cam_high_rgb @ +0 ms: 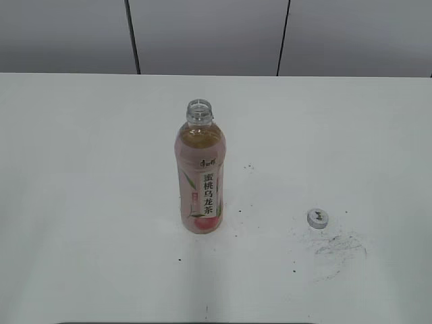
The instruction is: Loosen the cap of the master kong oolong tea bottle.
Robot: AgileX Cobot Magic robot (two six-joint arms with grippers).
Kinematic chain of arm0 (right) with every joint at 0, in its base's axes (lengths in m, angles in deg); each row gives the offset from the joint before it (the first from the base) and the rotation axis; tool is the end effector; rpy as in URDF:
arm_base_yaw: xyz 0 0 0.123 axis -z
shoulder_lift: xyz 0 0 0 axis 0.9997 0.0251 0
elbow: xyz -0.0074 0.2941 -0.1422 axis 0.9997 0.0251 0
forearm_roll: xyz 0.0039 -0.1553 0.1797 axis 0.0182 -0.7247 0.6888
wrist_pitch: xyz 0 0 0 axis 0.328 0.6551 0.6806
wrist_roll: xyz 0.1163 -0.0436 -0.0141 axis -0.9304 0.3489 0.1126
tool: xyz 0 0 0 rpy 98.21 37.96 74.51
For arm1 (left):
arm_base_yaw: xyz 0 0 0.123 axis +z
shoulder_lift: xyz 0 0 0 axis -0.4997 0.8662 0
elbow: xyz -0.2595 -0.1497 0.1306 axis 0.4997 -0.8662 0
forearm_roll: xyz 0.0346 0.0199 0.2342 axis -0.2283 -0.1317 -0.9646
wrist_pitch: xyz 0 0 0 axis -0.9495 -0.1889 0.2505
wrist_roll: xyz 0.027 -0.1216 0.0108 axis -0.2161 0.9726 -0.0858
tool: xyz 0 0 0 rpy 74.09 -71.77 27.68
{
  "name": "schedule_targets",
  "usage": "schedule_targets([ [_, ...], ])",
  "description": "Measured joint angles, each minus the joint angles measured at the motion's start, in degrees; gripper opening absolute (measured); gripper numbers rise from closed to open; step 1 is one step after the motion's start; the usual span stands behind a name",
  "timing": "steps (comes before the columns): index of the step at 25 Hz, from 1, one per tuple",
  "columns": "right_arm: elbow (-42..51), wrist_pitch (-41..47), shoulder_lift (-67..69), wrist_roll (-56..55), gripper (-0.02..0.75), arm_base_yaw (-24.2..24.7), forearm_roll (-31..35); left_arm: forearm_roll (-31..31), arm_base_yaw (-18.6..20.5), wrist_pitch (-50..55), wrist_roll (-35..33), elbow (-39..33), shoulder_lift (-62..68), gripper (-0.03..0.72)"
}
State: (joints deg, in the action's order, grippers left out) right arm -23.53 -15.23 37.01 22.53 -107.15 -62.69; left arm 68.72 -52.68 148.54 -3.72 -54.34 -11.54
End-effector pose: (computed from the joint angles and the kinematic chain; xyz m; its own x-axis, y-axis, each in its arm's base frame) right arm -0.0271 0.0056 0.2566 -0.4371 -0.3438 -0.8311 -0.4960 0.8630 -0.0961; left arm -0.0160 0.0131 0.2794 -0.4016 0.2124 -0.8909 0.3634 0.9298 0.0579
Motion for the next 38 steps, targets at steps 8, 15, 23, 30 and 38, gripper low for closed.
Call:
schedule_targets([
  [8, 0.0, 0.0, -3.0, 0.0, 0.555, 14.9, -0.1, -0.2, 15.4, 0.0, 0.0, 0.0, -4.1, 0.564],
  [15, 0.1, 0.1, -4.8, 0.0, 0.555, 17.1, -0.3, -0.3, 18.7, 0.0, 0.0, 0.0, -5.5, 0.564],
  [23, 0.1, 0.1, -4.8, 0.0, 0.555, 17.1, -0.3, -0.3, 18.7, 0.0, 0.0, 0.0, -5.5, 0.564],
  [30, 0.1, 0.1, -4.8, 0.0, 0.555, 17.1, -0.4, -0.3, 18.7, 0.0, 0.0, 0.0, -5.5, 0.564],
  [38, 0.1, 0.1, -4.8, 0.0, 0.555, 17.1, -0.4, 3.2, 18.7, 0.0, 0.0, 0.0, -5.5, 0.564],
])
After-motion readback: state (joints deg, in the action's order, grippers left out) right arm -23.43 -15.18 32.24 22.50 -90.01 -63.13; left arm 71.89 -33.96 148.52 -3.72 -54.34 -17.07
